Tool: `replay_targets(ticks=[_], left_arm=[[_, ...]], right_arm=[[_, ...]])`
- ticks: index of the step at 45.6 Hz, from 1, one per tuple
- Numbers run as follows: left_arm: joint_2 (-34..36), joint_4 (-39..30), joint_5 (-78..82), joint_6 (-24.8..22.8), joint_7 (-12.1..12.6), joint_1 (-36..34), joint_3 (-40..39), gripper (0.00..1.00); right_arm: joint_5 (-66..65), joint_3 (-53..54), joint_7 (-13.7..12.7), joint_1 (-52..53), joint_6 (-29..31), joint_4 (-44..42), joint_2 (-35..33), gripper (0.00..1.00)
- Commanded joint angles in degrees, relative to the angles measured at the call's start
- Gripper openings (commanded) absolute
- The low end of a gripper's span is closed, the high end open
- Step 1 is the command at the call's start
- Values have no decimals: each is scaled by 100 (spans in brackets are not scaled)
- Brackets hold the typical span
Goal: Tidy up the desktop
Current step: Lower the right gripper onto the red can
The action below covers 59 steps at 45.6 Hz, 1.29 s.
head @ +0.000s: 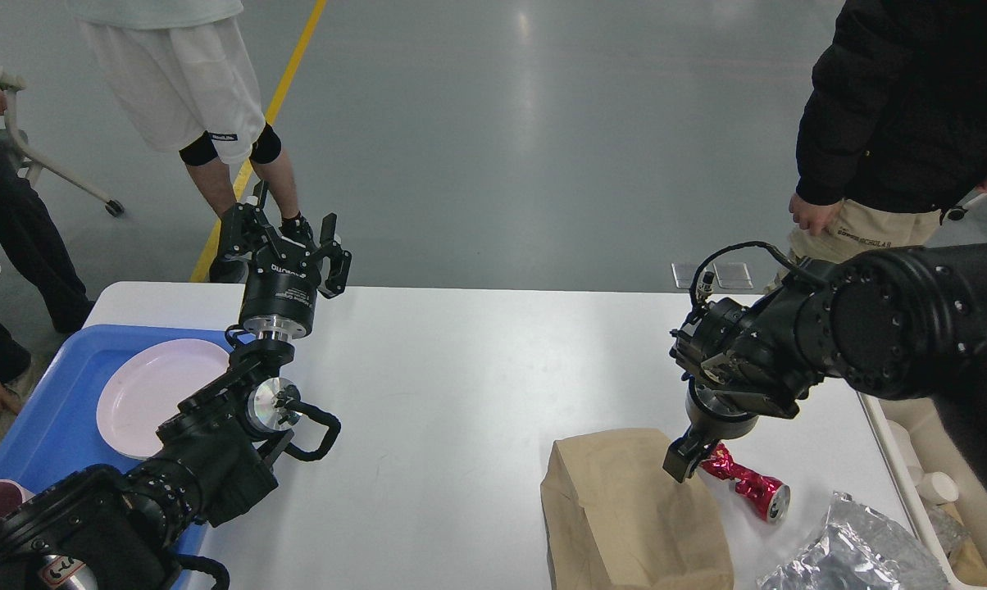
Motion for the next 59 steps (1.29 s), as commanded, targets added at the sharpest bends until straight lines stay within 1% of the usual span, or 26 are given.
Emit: replay_targets(ticks=[1,7,17,26,31,34,38,49,54,59], left_arm=[[0,0,0,0,0,0,0,97],[0,0,0,0,0,0,0,97],[0,0,0,0,0,0,0,97],[0,0,0,0,0,0,0,97],[0,0,0,0,0,0,0,97],[0,0,0,0,0,0,0,97],[0,0,0,0,0,0,0,97],[0,0,0,0,0,0,0,97],[0,0,0,0,0,0,0,97],[0,0,0,0,0,0,0,97]], right_arm=[[0,-52,1,-336,-2,-420,-37,100],[0,-26,9,-529,-2,-728,-107,100],[62,18,9,-837,-46,-974,-143,100],[88,115,1,-960,-160,-1115,-143,97],[228,150,1,-1057,-239,-1246,-143,91],[316,150,-8,-1074,-239,-1273,-143,85],[334,150,-8,-1110,-239,-1273,-134,79],[483,159,-8,-1101,-230,-1264,-143,77],[694,150,-8,-1066,-160,-1264,-143,67],[773,124,-17,-1022,-125,-1255,-195,48]])
